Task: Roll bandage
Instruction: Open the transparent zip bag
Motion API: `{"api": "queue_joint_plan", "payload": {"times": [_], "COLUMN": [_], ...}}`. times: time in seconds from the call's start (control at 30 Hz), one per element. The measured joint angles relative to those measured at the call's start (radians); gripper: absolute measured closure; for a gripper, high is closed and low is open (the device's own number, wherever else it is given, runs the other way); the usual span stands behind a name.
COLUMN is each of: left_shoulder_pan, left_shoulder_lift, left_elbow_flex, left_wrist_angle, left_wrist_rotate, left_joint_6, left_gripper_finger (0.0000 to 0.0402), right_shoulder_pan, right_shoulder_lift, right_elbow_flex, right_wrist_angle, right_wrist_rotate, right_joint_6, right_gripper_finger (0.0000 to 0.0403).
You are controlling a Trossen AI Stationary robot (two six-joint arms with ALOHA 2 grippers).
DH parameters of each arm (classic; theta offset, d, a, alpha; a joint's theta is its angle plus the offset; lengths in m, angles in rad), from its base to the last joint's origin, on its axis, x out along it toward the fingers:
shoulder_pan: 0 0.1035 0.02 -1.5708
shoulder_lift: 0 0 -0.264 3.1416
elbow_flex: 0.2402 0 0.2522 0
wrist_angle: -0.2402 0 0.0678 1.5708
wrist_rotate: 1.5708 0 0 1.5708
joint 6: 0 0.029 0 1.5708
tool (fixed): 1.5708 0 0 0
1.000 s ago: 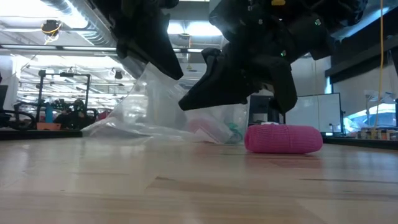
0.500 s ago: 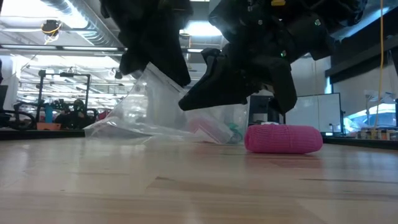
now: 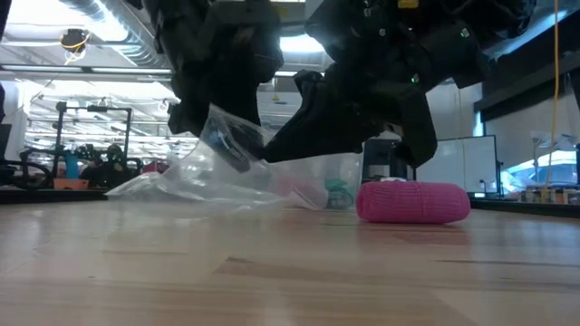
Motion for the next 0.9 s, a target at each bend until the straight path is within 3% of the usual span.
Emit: {"api": "queue_joint_plan", "payload": {"times": [0.47,0.6,0.77,0.9], "left_shoulder_pan": [0.015,0.015,0.014,0.004], "left_shoulder_lift": [0.066,0.075,0.073,0.05], "left_elbow_flex": [0.0,0.0,0.0,0.001], "left_wrist_angle": [0.028,0.021,-0.019,-0.041], "left_wrist_rotate": [0.076,0.058,-0.011,-0.088], "left_joint_6": [0.003,0.035,0.048,0.059], "left_gripper_finger": [0.0264,0.0303,0.0387,0.0393], "right_shoulder_pan": [-0.002,-0.002,-0.002,-0.002], "right_shoulder_lift": [-0.001,-0.001,-0.001,-0.001], "right_elbow_flex": [0.001,0.001,0.001,0.001], "right_wrist_angle": [0.009,0.003,0.001,-0.004], "right_wrist_rotate": [0.015,0.016,0.014,0.0], "right_joint_6": [-0.001,-0.001,-0.001,-0.001], "right_gripper_finger": [0.04,0.04,0.04,0.04]}}
